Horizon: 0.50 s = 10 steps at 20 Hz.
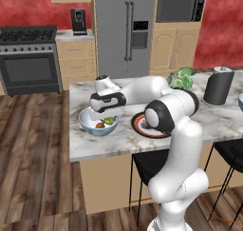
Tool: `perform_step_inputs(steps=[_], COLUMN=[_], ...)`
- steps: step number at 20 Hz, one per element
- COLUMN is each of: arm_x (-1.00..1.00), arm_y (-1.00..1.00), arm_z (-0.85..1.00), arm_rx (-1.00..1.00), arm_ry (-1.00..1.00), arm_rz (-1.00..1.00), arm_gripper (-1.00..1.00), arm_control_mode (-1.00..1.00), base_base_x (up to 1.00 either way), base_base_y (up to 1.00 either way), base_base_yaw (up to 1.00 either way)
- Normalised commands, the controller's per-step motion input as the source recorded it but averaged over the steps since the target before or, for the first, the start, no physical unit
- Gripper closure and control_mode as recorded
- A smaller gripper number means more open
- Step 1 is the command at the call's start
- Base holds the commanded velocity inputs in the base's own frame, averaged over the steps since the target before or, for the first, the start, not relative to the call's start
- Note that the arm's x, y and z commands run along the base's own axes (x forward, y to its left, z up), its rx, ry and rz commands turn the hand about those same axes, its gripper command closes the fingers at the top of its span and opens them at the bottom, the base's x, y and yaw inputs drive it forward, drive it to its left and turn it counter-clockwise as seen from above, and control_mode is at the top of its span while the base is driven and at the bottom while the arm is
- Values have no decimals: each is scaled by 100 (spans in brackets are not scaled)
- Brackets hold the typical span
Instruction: Take the fruits from the plate on the dining counter and place two fruits in each bowl.
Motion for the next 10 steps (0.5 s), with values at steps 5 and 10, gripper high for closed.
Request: perform_step_inputs(steps=[5,10], arm_x=[0,0], arm_y=[0,0], arm_z=[0,0], arm_rx=[0,0], arm_ry=[0,0], arm_rz=[0,0], arm_gripper=[100,-100], arm_control_mode=[-100,-100], base_base_x=[0,0], base_base_y=[0,0], base_base_yaw=[0,0])
